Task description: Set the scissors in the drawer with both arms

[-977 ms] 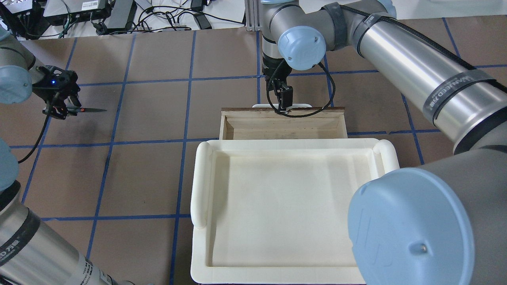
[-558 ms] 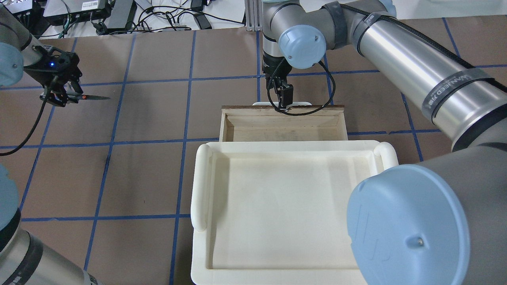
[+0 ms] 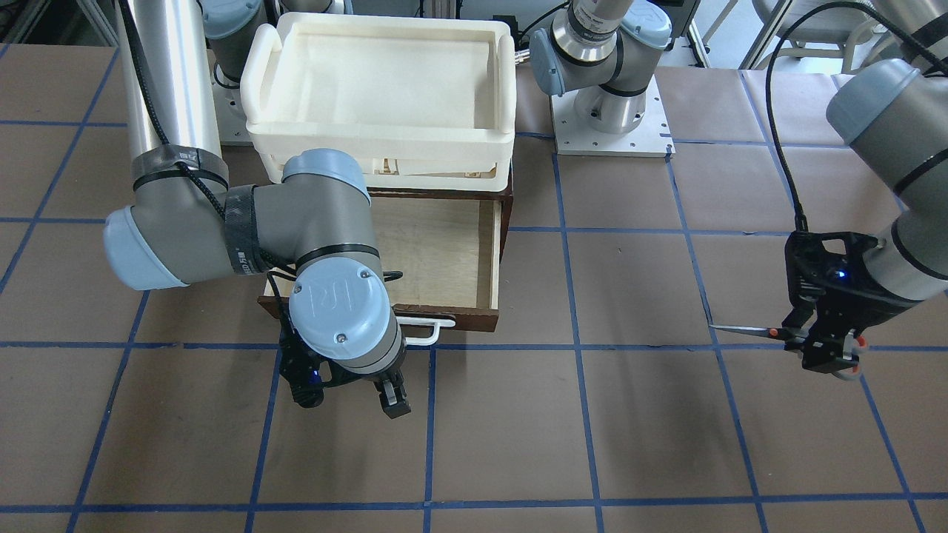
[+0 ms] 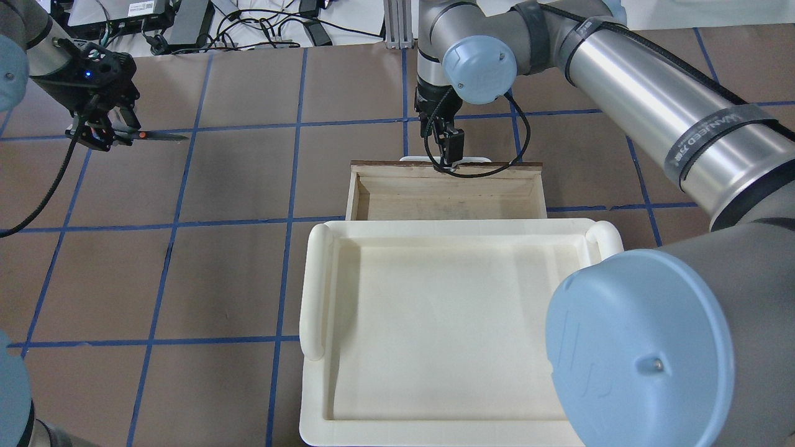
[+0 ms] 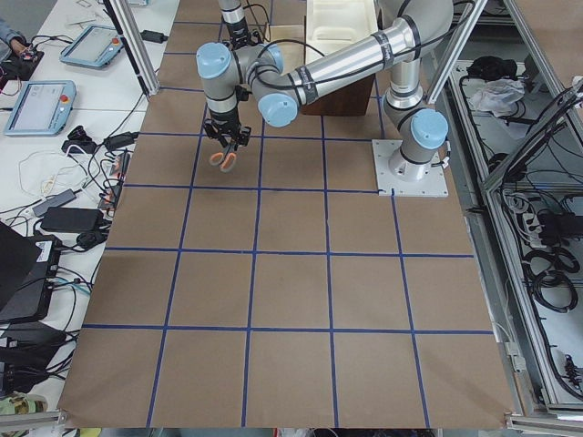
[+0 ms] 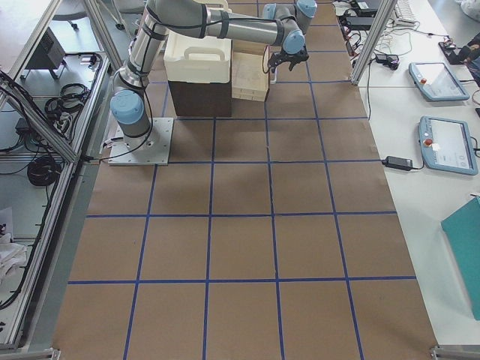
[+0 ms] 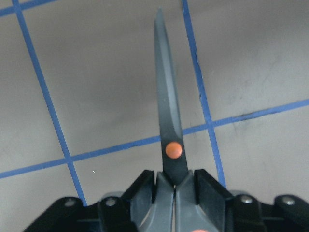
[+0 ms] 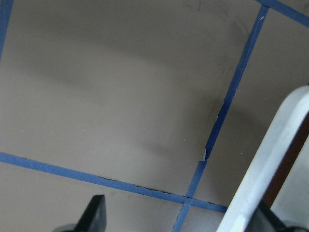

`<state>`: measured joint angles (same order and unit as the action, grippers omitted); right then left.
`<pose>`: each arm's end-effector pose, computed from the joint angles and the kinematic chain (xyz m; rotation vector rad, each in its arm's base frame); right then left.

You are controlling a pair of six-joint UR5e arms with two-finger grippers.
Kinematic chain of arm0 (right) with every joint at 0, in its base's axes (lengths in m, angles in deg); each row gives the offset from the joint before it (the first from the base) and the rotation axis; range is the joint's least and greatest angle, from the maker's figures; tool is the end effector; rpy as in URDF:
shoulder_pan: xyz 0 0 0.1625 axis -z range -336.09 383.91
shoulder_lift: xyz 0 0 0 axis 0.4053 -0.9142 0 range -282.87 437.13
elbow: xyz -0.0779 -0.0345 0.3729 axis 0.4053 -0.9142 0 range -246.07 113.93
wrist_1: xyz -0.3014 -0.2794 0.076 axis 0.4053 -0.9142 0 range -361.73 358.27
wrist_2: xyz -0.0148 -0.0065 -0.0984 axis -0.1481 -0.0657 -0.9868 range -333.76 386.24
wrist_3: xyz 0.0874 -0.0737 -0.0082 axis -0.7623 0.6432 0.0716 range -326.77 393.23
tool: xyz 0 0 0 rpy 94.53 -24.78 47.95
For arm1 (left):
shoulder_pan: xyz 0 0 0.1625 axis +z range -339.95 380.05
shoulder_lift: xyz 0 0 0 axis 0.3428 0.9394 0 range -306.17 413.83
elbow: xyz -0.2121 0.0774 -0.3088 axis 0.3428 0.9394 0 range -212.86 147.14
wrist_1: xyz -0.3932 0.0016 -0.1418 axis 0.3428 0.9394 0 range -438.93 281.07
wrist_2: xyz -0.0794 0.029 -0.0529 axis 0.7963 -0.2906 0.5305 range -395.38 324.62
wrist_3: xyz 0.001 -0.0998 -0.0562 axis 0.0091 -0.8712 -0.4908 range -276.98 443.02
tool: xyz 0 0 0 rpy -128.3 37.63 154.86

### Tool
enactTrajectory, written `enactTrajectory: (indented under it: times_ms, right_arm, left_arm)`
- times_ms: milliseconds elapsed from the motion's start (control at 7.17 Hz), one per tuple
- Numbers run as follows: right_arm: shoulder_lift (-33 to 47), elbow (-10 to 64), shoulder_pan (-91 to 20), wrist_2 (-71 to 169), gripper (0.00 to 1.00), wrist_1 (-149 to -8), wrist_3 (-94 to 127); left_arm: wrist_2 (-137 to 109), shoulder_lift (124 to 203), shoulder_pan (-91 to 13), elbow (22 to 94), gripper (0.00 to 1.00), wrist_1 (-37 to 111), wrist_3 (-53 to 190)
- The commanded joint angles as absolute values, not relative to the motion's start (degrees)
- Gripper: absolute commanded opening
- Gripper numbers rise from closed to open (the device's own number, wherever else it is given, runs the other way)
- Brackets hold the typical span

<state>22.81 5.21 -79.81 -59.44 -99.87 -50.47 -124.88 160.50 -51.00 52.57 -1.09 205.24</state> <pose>0.2997 -0.6299 0.2294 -1.7653 -2.5067 -0.2430 0.0669 -0.6082 0.3315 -2.4616 -1.9488 0.0134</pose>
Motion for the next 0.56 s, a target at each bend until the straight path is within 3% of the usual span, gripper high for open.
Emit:
enactTrajectory:
  times_ms: [0, 419]
  right_arm:
    - [22.8, 5.2, -79.6, -59.5, 1.00, -99.9, -49.7]
    - [20.7, 5.2, -79.5, -60.3, 1.00, -99.1, -49.8]
  left_arm:
    - [-124.9, 156.7, -54.7, 52.6, 0.00, 3.4, 201.9]
    - [-125.0, 152.5, -61.8, 52.7, 0.00, 9.4, 194.4]
